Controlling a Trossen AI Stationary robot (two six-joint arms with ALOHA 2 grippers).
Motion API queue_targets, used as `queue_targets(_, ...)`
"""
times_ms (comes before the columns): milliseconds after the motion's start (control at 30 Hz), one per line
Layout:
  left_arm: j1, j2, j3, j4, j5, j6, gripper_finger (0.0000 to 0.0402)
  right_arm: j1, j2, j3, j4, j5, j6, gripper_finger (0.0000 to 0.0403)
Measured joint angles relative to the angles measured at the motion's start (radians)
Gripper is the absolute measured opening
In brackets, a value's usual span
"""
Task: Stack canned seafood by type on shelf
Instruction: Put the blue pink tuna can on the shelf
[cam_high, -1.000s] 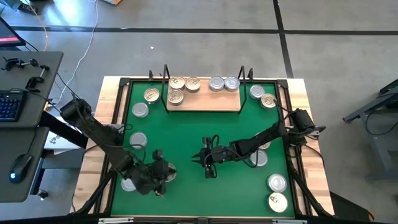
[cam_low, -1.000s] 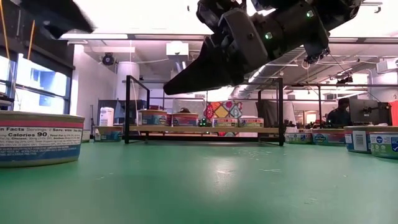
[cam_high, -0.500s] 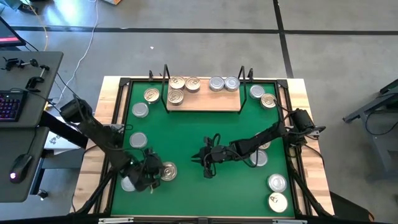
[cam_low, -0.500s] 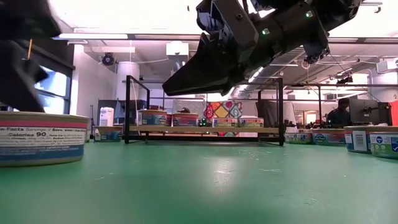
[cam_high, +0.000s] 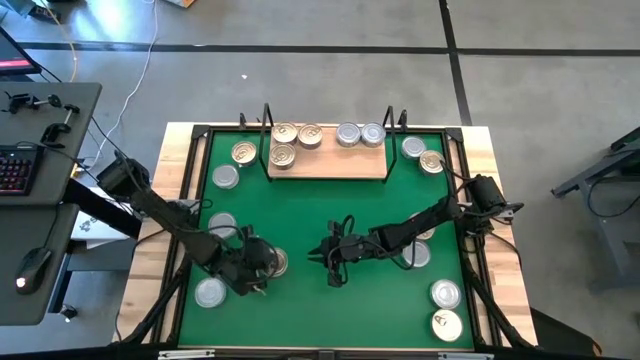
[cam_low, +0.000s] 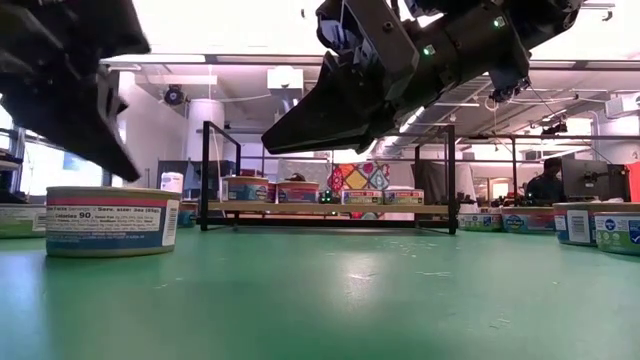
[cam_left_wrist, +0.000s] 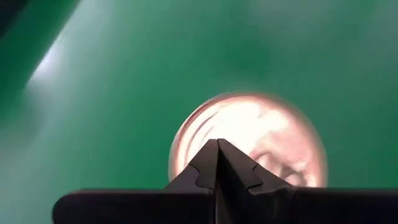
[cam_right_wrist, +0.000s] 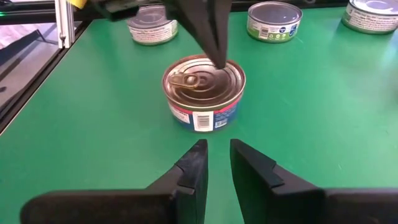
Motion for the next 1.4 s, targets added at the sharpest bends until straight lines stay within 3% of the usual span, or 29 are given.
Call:
queue_targets(100, -0.016, 0.000, -0.031, -0.021, -0.005, -0.103, 0.0000, 0.000, 0.000, 0.000, 0.000, 0.000, -0.002, 0.0060)
queue_targets(333, -0.063, -0.007, -0.170, 0.171, -0.080, -0.224, 0.0000, 0.000, 0.000, 0.000, -0.001, 0.000, -0.013, 0.0060)
queue_targets(567, -0.093, -0.006, -0.253, 0.328, -0.128, -0.249, 0.0000, 0.001, 0.000, 0.000, 0.034, 0.001, 0.002, 0.0060)
queue_targets(767, -0.113, -0.007, -0.263, 0.334, -0.172, -0.241, 0.0000, 0.006, 0.001, 0.000, 0.042, 0.001, -0.002, 0.0060)
queue_targets(967, -0.113, -0.039, -0.254, 0.319, -0.151, -0.174, 0.0000, 0.006, 0.001, -0.001, 0.045, 0.000, -0.004, 0.0060)
queue_targets(1200, -0.113, -0.040, -0.280, 0.316, -0.162, -0.185, 0.0000, 0.015, 0.001, 0.007, 0.052, -0.017, -0.202, 0.0064)
queue_targets(1400, -0.114, -0.043, -0.309, 0.330, -0.184, -0.199, 0.0000, 0.009, 0.033, 0.075, 0.034, -0.017, -0.358, 0.0131)
